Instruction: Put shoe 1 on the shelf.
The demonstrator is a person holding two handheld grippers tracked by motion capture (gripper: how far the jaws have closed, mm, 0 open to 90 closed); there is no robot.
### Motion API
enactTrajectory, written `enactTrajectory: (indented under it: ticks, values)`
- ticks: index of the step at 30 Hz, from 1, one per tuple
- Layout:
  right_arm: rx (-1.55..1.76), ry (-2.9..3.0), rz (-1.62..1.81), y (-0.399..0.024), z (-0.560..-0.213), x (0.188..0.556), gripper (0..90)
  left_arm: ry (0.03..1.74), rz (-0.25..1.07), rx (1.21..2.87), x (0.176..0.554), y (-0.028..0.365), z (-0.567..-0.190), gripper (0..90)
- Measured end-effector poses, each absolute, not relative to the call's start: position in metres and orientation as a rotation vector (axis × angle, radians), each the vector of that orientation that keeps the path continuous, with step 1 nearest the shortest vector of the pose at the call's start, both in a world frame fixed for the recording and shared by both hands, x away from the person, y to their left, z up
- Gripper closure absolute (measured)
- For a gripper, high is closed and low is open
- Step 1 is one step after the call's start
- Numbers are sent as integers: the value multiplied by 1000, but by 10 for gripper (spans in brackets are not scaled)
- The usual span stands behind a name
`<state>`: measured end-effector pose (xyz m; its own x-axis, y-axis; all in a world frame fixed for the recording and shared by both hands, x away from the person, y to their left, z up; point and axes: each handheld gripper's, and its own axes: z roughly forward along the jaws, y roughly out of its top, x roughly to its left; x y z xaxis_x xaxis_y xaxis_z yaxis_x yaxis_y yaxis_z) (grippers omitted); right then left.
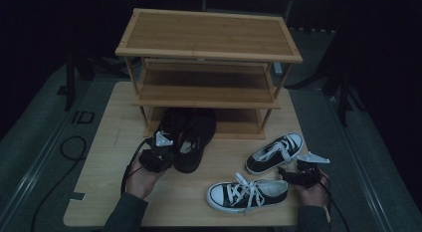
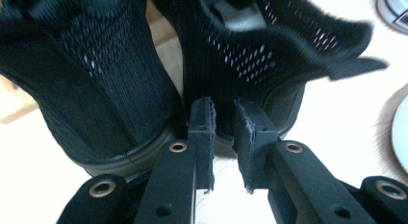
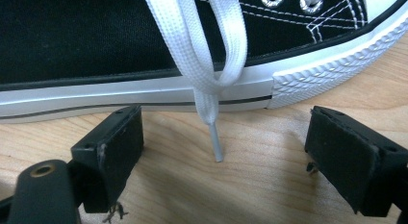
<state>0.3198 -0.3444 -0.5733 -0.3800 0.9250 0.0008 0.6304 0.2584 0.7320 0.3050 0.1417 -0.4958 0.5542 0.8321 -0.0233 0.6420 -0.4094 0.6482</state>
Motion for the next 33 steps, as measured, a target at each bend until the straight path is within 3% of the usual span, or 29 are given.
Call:
enactTrajectory:
  ticks: [24,33]
  values:
    - [1410,2105,918,-344,-573,320,132,1189,349,2226,296,136,-525,777]
    - [1410,2104,919,-344,-573,320,132,1194,330,2254,293,134,-532,837]
